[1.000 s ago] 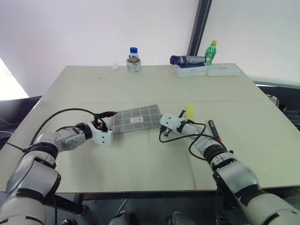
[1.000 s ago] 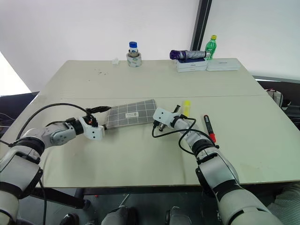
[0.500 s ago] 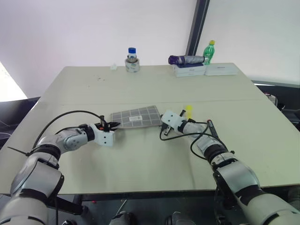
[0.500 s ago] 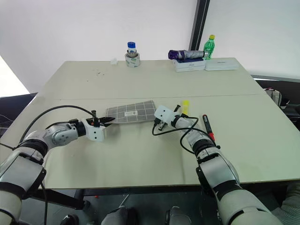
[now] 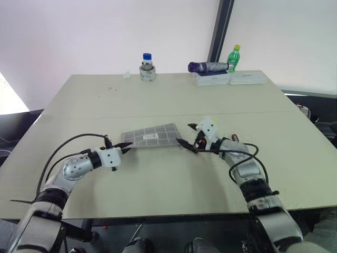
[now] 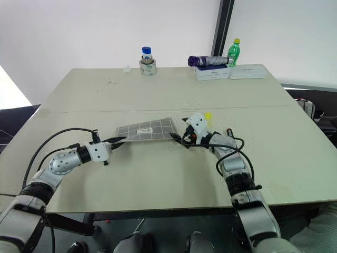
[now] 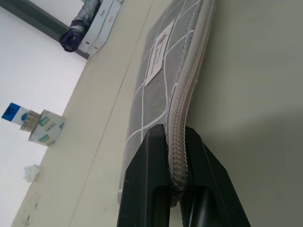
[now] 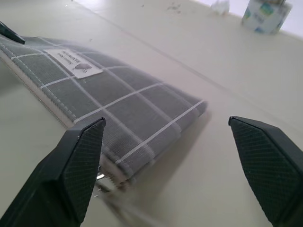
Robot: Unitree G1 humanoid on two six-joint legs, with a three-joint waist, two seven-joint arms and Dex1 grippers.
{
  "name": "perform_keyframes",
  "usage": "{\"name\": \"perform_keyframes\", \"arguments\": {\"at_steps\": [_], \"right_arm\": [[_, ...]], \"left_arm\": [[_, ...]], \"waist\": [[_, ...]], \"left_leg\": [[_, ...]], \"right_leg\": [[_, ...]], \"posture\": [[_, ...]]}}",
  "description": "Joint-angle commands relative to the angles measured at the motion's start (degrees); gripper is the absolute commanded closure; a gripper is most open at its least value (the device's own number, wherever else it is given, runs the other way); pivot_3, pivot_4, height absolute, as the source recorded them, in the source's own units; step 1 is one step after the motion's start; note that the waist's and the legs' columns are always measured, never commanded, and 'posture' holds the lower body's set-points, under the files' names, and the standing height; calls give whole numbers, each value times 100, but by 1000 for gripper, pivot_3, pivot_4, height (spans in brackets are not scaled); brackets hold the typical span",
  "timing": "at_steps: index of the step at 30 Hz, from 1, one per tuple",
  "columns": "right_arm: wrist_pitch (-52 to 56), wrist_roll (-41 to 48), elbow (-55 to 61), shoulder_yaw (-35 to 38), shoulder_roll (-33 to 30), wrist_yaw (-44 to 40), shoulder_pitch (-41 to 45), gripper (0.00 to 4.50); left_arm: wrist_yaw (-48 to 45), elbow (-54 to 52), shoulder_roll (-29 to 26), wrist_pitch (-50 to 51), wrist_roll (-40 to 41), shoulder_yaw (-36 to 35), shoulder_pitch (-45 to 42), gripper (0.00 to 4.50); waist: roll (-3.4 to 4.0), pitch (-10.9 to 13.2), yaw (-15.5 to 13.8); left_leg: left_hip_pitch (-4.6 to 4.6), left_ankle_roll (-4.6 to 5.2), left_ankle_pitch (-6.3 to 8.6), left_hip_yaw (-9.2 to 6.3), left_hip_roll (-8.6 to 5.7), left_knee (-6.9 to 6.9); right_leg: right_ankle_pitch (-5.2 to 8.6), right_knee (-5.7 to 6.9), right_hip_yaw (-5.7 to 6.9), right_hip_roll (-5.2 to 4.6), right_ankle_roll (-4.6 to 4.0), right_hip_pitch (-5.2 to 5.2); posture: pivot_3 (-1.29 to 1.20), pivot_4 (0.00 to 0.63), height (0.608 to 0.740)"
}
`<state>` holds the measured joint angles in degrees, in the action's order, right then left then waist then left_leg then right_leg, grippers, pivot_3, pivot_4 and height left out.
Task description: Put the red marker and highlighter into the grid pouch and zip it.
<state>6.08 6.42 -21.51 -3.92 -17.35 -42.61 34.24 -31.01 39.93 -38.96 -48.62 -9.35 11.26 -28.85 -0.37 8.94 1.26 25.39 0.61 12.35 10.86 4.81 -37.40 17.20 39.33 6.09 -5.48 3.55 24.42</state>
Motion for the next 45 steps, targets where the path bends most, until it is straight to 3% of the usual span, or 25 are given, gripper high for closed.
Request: {"name": "perform_keyframes", "arguments": {"at_steps": [1,8,11,17,24,26,28,34,42,45], "right_arm": [[340,261,824,60,-75,-80,-172,47],[918,878,1606,76,-421,-853,-655,47],[694,655,1368,13,-528,-808,-571,47],[306,282,585,-138,-139,-307,-275,47],[578,651,257,126,425,12,-75,47],[671,734,288,148,511,8,-51,552],[682,733,335,122,529,-16,-63,1337],[1008,809,666,61,550,63,-164,4488],[1546,-441,1201,-935,488,808,103,4488],[1724,-498,1241,-1076,641,856,203,4488]], "left_arm": [[138,-1079,-99,671,176,-394,285,4500],[191,-2149,-100,1432,165,-722,662,4500],[223,-2298,-123,1532,131,-818,701,4500],[239,-2494,-129,1613,113,-904,763,4500],[223,-2714,-134,1720,80,-974,792,4500],[234,-2741,-131,1740,55,-973,790,4500],[237,-2757,-124,1750,45,-973,792,4500],[304,-2710,-68,1768,-45,-937,791,4500],[570,-3232,297,2186,-512,-676,1062,4500],[626,-3431,493,2424,-669,-589,1189,4500]], "waist": [[0,0,-6],[-2,0,-31],[-2,1,-26],[-2,1,-8],[-2,1,-35],[-2,1,-34],[-2,1,-34],[-2,1,-24],[-2,1,-10],[-2,1,-20]], "left_leg": [[-1,0,0,-1,0,0],[-1,4,2,-7,-4,-1],[-2,4,3,-7,-4,0],[-3,2,1,-4,-5,1],[-1,1,1,-4,-3,0],[-2,1,1,-4,-4,0],[-2,1,1,-5,-4,1],[-2,1,1,-5,-3,3],[-1,0,1,-5,-1,4],[-1,0,1,-5,-2,4]], "right_leg": [[0,1,0,0,0,-1],[0,-1,1,0,0,-6],[0,-1,2,1,0,-5],[0,-1,2,5,0,-5],[0,-2,2,4,0,-5],[0,-2,1,4,0,-5],[0,-2,1,4,0,-5],[0,-2,2,4,0,-5],[0,-2,1,2,0,-3],[0,-1,2,4,0,-1]], "posture": [[0,150,740],[0,150,740],[0,150,740],[0,150,740],[0,150,740],[0,150,740],[0,150,740],[0,150,740],[0,150,740],[0,150,740]]}}
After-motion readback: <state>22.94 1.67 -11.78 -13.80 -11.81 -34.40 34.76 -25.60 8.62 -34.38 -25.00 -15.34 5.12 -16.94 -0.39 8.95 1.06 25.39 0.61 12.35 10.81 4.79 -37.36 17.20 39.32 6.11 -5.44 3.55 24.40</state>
